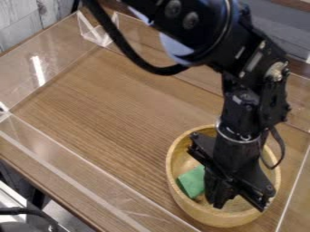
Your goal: Put the green block in the brown bowl
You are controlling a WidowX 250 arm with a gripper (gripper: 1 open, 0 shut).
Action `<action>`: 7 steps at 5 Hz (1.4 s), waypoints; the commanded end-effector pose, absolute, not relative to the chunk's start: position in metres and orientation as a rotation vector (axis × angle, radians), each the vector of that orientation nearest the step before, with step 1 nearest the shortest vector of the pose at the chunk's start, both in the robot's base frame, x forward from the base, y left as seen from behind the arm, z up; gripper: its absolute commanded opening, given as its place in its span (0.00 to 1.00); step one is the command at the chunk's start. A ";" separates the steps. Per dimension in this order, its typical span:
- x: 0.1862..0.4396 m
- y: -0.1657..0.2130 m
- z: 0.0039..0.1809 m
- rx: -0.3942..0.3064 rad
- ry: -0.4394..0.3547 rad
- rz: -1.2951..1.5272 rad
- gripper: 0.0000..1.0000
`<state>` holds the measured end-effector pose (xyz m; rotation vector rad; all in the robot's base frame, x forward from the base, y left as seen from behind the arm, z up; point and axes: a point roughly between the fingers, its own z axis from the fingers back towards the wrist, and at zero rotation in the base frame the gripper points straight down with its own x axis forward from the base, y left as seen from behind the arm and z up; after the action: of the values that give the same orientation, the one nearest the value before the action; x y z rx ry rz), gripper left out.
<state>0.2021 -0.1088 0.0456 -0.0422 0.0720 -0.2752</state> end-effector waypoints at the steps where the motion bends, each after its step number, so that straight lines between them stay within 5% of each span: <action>1: 0.212 -0.109 0.061 -0.059 0.030 -0.258 0.00; 5: 0.214 -0.096 0.093 -0.054 0.029 -0.211 0.00; 7: 0.241 -0.055 0.174 -0.023 -0.038 -0.058 0.00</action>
<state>0.2360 -0.0548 0.1564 -0.0129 0.0290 -0.0548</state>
